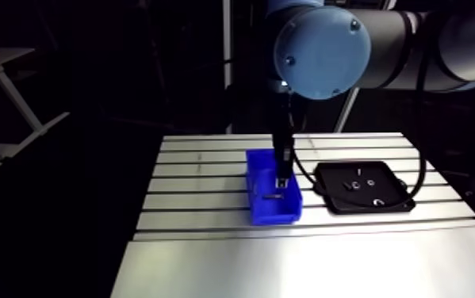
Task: Pick up the M10 bolt from the tray and put it into the blue bin.
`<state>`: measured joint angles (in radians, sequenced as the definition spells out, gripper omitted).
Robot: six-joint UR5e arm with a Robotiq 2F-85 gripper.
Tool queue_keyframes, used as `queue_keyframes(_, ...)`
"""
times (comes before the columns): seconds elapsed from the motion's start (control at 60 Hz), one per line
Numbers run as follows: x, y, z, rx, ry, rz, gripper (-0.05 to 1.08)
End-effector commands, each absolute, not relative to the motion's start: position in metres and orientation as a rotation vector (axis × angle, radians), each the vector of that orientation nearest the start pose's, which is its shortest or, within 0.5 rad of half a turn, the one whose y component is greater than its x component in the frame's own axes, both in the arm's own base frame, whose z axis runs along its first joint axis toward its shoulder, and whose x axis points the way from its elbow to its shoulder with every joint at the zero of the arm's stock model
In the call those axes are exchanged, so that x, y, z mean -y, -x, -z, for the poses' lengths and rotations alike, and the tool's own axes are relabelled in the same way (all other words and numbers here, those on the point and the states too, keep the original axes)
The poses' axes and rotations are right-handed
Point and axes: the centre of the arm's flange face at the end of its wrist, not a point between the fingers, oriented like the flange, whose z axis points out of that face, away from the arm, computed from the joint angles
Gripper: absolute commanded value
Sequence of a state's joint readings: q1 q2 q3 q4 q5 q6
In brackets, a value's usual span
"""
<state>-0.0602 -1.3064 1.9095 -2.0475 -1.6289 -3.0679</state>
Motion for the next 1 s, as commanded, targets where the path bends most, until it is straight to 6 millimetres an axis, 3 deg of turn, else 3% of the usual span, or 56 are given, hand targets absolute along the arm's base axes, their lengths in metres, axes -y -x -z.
queue_keyframes(0.017, 0.098, 0.527, -0.293, -2.281, 1.949, 0.094, 0.01)
queue_keyframes(0.167, 0.107, 0.531, -0.323, -2.392, 1.789, 0.087, 0.01)
queue_keyframes(0.25, 0.115, 0.534, -0.348, -2.542, 1.584, 0.051, 0.01)
queue_keyframes(0.4, 0.114, 0.547, -0.389, -2.859, 1.058, -0.048, 0.01)
queue_keyframes(0.417, 0.114, 0.547, -0.389, -2.859, 1.058, -0.048, 0.01)
queue_keyframes(0.45, 0.11, 0.552, -0.403, -2.942, 0.851, -0.066, 0.01)
queue_keyframes(0.583, 0.099, 0.554, -0.415, -2.997, 0.518, -0.073, 0.01)
queue_keyframes(0.667, 0.096, 0.553, -0.417, -3.008, 0.406, -0.077, 0.01)
queue_keyframes(0.767, 0.095, 0.549, -0.437, -3.066, 0.16, -0.094, 0.01)
queue_keyframes(1.0, 0.091, 0.542, -0.453, -3.083, 0.055, -0.091, 0.01)
